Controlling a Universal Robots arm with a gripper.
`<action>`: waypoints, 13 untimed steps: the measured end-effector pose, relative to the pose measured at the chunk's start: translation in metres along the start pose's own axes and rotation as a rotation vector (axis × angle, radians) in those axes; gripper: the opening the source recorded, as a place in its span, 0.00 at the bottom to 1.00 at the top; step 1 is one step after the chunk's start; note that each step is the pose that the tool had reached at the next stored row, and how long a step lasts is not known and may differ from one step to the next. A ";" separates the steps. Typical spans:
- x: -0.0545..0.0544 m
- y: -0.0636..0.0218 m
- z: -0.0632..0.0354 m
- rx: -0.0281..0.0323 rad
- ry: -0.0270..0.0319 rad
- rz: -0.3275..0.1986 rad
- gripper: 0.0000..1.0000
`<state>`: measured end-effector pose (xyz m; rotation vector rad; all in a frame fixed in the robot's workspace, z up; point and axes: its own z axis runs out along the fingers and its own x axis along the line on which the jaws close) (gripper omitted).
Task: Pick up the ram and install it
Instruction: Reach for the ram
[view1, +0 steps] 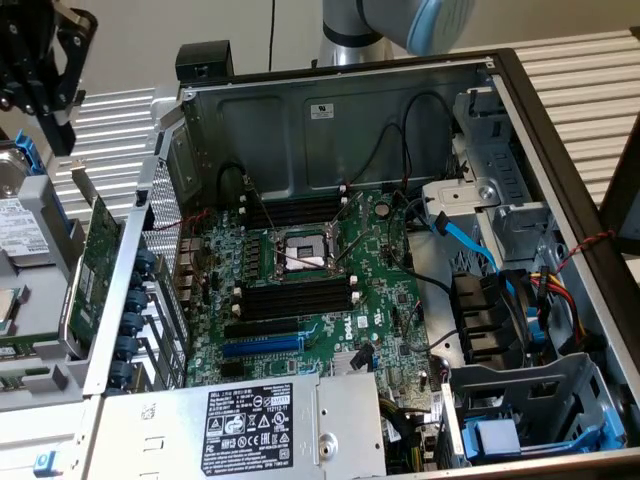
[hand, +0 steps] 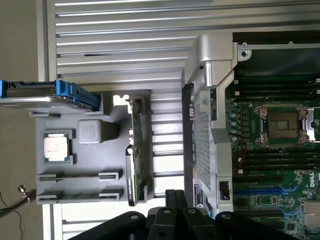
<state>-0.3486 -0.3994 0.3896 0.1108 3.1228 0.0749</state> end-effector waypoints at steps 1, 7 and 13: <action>0.004 -0.0003 0.0000 0.0000 0.0003 0.000 0.11; 0.032 -0.0023 -0.0003 0.0005 0.0063 0.000 0.11; 0.059 -0.0043 -0.0008 0.0013 0.0186 0.001 0.11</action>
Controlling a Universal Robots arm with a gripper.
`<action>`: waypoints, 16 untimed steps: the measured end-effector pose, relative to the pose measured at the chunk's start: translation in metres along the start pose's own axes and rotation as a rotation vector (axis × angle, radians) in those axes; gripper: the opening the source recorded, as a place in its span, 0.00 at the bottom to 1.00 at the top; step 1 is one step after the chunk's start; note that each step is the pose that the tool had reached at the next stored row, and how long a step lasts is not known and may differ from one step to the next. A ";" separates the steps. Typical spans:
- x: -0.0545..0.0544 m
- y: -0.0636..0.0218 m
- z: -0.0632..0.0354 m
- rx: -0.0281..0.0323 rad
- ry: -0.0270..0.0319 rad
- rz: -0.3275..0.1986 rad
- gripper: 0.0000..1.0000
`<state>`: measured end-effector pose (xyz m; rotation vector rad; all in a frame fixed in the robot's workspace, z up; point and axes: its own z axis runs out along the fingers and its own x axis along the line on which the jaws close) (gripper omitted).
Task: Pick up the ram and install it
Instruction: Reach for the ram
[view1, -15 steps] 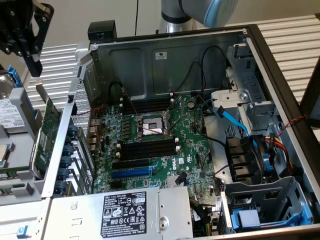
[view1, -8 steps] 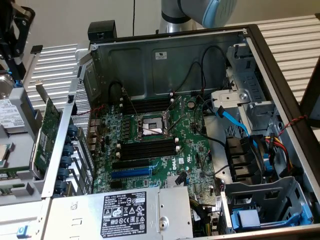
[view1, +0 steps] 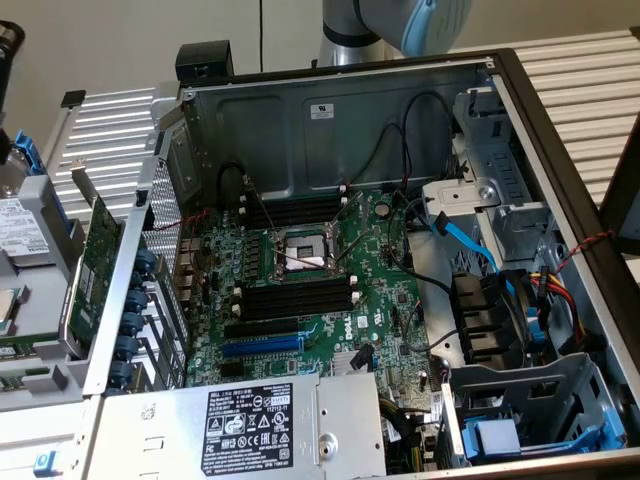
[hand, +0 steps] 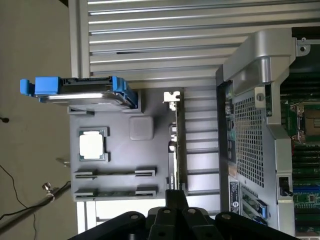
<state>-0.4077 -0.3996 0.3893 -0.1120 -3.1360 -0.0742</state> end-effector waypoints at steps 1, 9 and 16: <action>0.004 -0.0003 0.0000 0.0003 0.0033 0.000 0.11; 0.031 -0.0024 0.0003 0.0027 0.0373 0.002 0.11; 0.048 -0.0065 0.0013 0.0028 0.0393 0.002 0.11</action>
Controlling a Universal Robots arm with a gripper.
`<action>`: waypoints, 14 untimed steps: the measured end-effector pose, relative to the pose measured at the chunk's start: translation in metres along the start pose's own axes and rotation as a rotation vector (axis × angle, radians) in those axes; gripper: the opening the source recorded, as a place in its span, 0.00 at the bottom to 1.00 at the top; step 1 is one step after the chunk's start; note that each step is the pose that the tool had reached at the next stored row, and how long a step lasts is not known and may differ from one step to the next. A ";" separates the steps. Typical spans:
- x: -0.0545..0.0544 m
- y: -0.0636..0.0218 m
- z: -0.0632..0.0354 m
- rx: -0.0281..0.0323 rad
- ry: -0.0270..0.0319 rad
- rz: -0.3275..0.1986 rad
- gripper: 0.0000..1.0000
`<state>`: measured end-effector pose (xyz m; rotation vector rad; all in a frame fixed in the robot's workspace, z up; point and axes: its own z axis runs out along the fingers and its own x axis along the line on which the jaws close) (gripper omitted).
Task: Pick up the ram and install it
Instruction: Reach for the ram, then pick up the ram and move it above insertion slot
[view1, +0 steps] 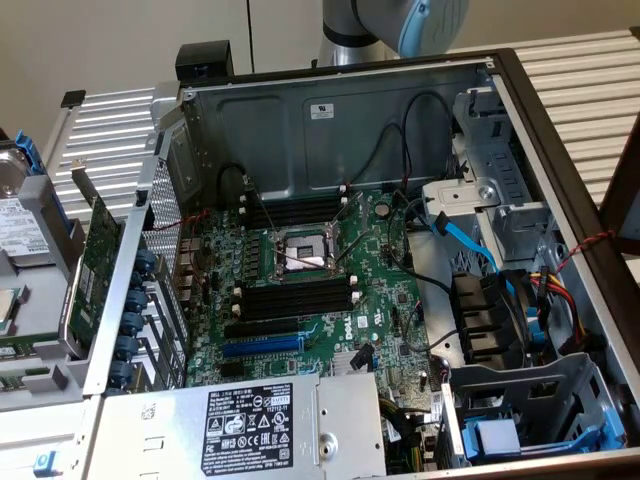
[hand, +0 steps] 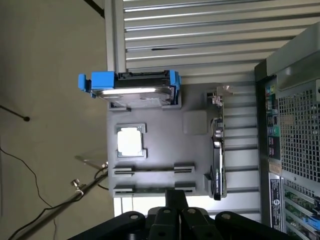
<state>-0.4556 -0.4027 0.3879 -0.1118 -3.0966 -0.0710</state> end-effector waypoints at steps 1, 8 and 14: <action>0.001 -0.0003 0.0003 0.0000 0.0006 0.000 0.11; 0.004 -0.0007 0.0016 0.0004 0.0042 0.000 0.11; 0.005 -0.0007 0.0020 0.0001 0.0036 -0.001 0.11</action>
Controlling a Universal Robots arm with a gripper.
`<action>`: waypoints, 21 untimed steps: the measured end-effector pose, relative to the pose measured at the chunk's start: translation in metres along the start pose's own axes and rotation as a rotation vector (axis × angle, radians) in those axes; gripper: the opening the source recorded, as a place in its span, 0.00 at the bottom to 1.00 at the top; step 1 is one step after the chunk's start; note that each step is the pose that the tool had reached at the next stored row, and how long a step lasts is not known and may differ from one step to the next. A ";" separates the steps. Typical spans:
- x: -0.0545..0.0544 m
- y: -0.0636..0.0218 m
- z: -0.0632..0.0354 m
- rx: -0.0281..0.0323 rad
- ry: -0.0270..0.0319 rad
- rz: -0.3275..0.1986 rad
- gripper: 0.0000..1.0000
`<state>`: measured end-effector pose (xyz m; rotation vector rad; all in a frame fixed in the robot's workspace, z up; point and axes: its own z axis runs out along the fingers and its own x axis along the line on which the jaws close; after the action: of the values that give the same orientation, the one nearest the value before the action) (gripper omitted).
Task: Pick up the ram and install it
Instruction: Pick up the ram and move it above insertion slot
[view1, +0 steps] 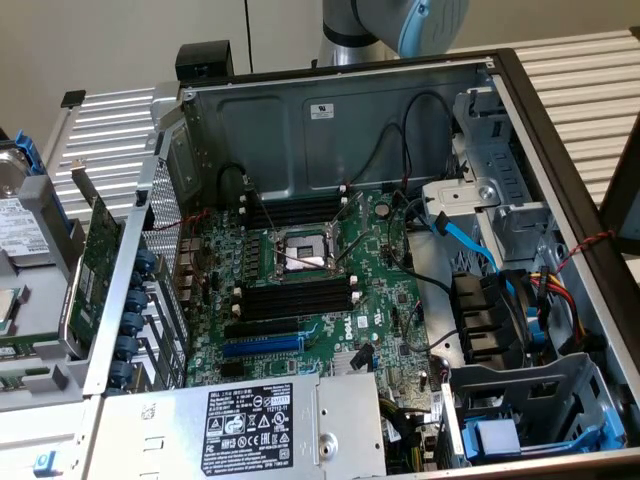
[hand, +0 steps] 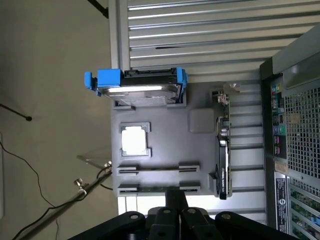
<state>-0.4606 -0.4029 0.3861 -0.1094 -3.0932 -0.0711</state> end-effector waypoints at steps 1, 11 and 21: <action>0.000 0.0000 -0.0001 0.0006 0.0005 -0.011 0.11; 0.000 -0.0001 0.0001 0.0095 0.0088 -0.192 0.11; 0.000 -0.0001 0.0006 0.0181 0.0168 -0.375 0.11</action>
<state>-0.4605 -0.4030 0.3856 0.4687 -3.0516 -0.0560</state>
